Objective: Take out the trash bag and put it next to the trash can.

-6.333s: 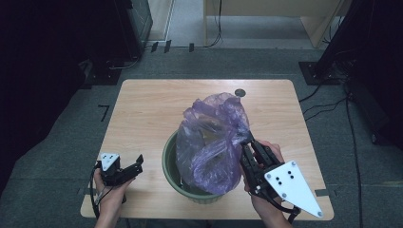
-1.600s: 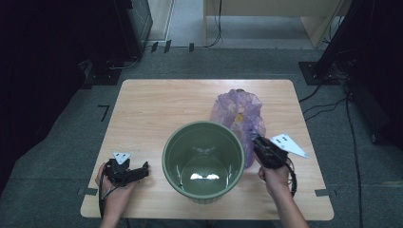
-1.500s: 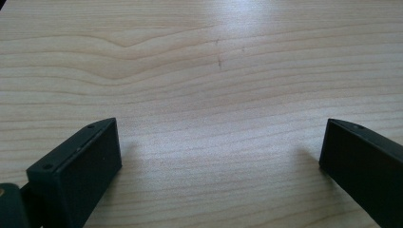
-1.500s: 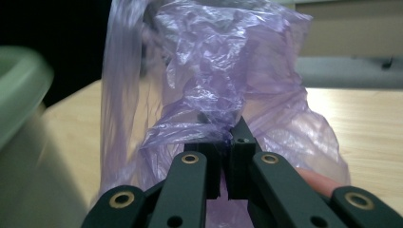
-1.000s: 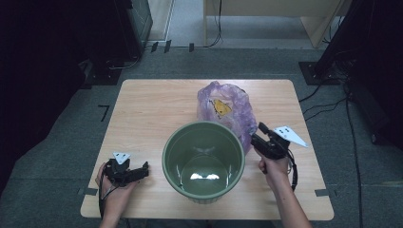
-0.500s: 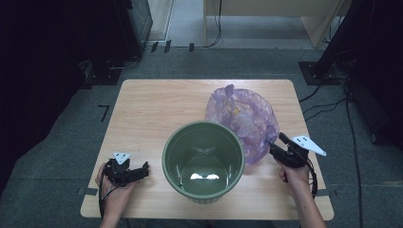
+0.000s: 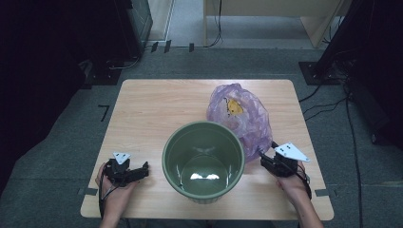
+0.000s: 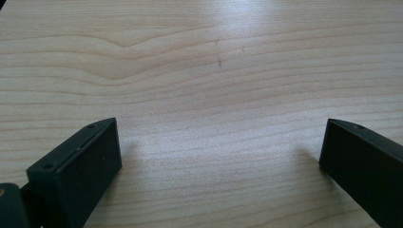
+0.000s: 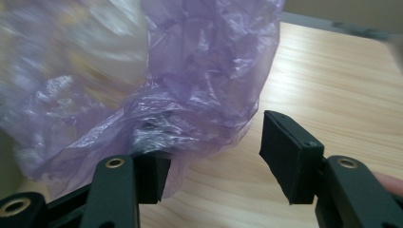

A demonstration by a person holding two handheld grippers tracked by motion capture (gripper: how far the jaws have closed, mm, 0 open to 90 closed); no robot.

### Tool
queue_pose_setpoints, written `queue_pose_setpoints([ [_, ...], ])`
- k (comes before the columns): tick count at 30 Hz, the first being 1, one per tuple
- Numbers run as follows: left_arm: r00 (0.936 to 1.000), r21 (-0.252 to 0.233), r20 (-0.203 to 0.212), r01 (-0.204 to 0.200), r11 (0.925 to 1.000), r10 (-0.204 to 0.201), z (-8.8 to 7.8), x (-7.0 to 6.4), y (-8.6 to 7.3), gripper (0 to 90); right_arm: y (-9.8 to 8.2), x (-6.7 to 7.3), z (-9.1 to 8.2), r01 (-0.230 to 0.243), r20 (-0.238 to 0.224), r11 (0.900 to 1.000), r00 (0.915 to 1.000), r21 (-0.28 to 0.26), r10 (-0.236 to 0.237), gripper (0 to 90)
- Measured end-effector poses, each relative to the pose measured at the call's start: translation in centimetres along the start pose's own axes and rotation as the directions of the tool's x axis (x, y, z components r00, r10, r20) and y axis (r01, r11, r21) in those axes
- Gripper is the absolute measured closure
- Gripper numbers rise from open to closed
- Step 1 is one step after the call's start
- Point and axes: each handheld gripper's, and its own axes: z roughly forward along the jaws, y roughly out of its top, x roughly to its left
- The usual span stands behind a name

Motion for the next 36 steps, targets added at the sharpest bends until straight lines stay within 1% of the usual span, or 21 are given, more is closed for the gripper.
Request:
queue_pose_setpoints([
  [2, 1.0000, 0.001, 0.000, -0.001, 1.0000, 0.001, 0.0, 0.0, 0.0, 0.0, -0.3, -0.6, -0.1, -0.046, -0.036, 0.999, 0.9983, 0.008, 0.046, 44.5],
  [4, 1.0000, 0.000, 0.000, 0.000, 1.0000, 0.000, 0.0, 0.0, 0.0, 0.0, -0.8, -1.2, 0.0, -0.052, 0.029, 0.998, 0.9983, 0.048, 0.050, 44.2],
  [5, 1.0000, 0.000, 0.000, 0.000, 1.0000, 0.000, 0.0, 0.0, 0.0, 0.0, -1.1, -1.5, 0.0, -0.053, 0.024, 0.997, 0.9984, 0.064, 0.051, 44.2],
  [7, 1.0000, 0.001, 0.000, -0.001, 1.0000, 0.001, 0.0, 0.0, 0.0, 0.0, -1.7, -1.7, -0.1, -0.061, -0.084, 0.993, 0.9941, 0.102, 0.069, 42.6],
  [8, 1.0000, 0.000, 0.001, -0.001, 1.0000, 0.001, 0.0, 0.0, 0.0, 0.0, -1.9, -1.6, -0.2, -0.037, -0.086, 0.993, 0.9953, 0.108, 0.046, 42.0],
  [10, 1.0000, 0.001, 0.000, -0.001, 1.0000, 0.001, 0.0, 0.0, 0.0, 0.0, -2.2, -1.4, -0.5, -0.004, 0.018, 0.994, 0.9998, 0.113, 0.002, 42.6],
  [12, 1.0000, 0.000, 0.000, 0.000, 1.0000, 0.000, 0.0, 0.0, 0.0, 0.0, -2.1, -1.8, -1.1, -0.049, -0.077, 0.994, 0.9954, 0.093, 0.056, 43.9],
  [13, 1.0000, 0.000, 0.000, 0.000, 1.0000, 0.000, 0.0, 0.0, 0.0, 0.0, -2.0, -1.8, -1.4, -0.047, -0.137, 0.995, 0.9888, 0.093, 0.059, 43.7],
  [14, 1.0000, 0.000, 0.000, 0.000, 1.0000, 0.000, 0.0, 0.0, 0.0, 0.0, -2.0, -1.5, -1.7, -0.019, -0.141, 0.996, 0.9894, 0.089, 0.032, 43.4],
  [16, 1.0000, 0.001, 0.000, -0.001, 1.0000, 0.001, 0.0, 0.0, 0.0, 0.0, -2.1, -1.1, -1.9, 0.025, -0.004, 0.993, 0.9997, 0.111, -0.025, 44.5],
  [17, 1.0000, 0.001, 0.000, -0.001, 1.0000, 0.001, 0.0, 0.0, 0.0, 0.0, -2.2, -1.3, -2.2, 0.009, -0.047, 0.996, 0.9989, 0.091, -0.005, 44.6],
  [18, 1.0000, 0.001, 0.000, -0.001, 1.0000, 0.001, 0.0, 0.0, 0.0, 0.0, -2.2, -1.6, -2.8, -0.047, -0.178, 0.997, 0.9823, 0.067, 0.059, 45.1],
  [19, 1.0000, 0.000, 0.000, 0.000, 1.0000, 0.000, 0.0, 0.0, 0.0, 0.0, -2.1, -1.7, -3.1, -0.069, -0.240, 0.995, 0.9672, 0.066, 0.083, 45.2],
  [20, 1.0000, 0.000, 0.000, 0.000, 1.0000, 0.000, 0.0, 0.0, 0.0, 0.0, -2.1, -1.5, -3.4, -0.056, -0.262, 0.997, 0.9625, 0.060, 0.070, 45.1],
  [21, 1.0000, 0.001, 0.000, -0.001, 1.0000, 0.001, 0.0, 0.0, 0.0, 0.0, -2.1, -1.1, -3.6, -0.008, -0.192, 0.998, 0.9812, 0.058, 0.019, 45.1],
  [22, 1.0000, 0.001, 0.000, -0.001, 1.0000, 0.001, 0.0, 0.0, 0.0, 0.0, -2.1, -0.9, -3.7, 0.022, -0.142, 0.998, 0.9898, 0.062, -0.013, 45.0],
  [24, 1.0000, 0.000, 0.000, 0.000, 1.0000, 0.000, 0.0, 0.0, 0.0, 0.0, -2.4, -1.0, -4.3, -0.010, -0.259, 0.999, 0.9656, 0.032, 0.018, 44.1],
  [25, 1.0000, 0.000, 0.000, 0.000, 1.0000, 0.000, 0.0, 0.0, 0.0, 0.0, -2.5, -0.9, -4.4, 0.001, -0.267, 0.999, 0.9638, 0.033, 0.008, 44.1],
  [27, 1.0000, 0.000, 0.000, 0.000, 1.0000, 0.000, 0.0, 0.0, 0.0, 0.0, -3.0, -0.7, -4.4, 0.051, -0.207, 0.996, 0.9777, 0.067, -0.036, 42.7],
  [31, 1.0000, 0.001, 0.000, -0.001, 1.0000, 0.001, 0.0, 0.0, 0.0, 0.0, -4.2, -1.1, -4.7, 0.089, -0.185, 0.991, 0.9803, 0.102, -0.069, 41.0],
  [36, 1.0000, 0.001, 0.000, -0.001, 1.0000, 0.001, 0.0, 0.0, 0.0, 0.0, -5.6, -2.3, -5.5, 0.056, -0.166, 0.991, 0.9855, 0.120, -0.035, 40.3],
])
